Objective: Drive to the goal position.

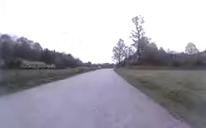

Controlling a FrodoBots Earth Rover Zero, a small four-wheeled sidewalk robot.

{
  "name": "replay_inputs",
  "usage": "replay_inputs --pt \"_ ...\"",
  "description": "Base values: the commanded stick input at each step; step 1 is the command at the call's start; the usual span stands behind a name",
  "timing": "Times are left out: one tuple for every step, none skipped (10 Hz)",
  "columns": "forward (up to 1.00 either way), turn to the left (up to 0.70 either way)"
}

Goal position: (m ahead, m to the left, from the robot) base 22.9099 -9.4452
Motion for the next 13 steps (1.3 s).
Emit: replay_inputs --pt "1.00 0.00" --pt "1.00 0.00" --pt "1.00 0.00" --pt "1.00 0.00" --pt "1.00 0.00" --pt "1.00 0.00" --pt "1.00 0.00" --pt "0.55 0.00" --pt "0.00 0.00" --pt "0.00 0.00" --pt "0.00 0.00" --pt "0.00 0.00" --pt "0.00 0.00"
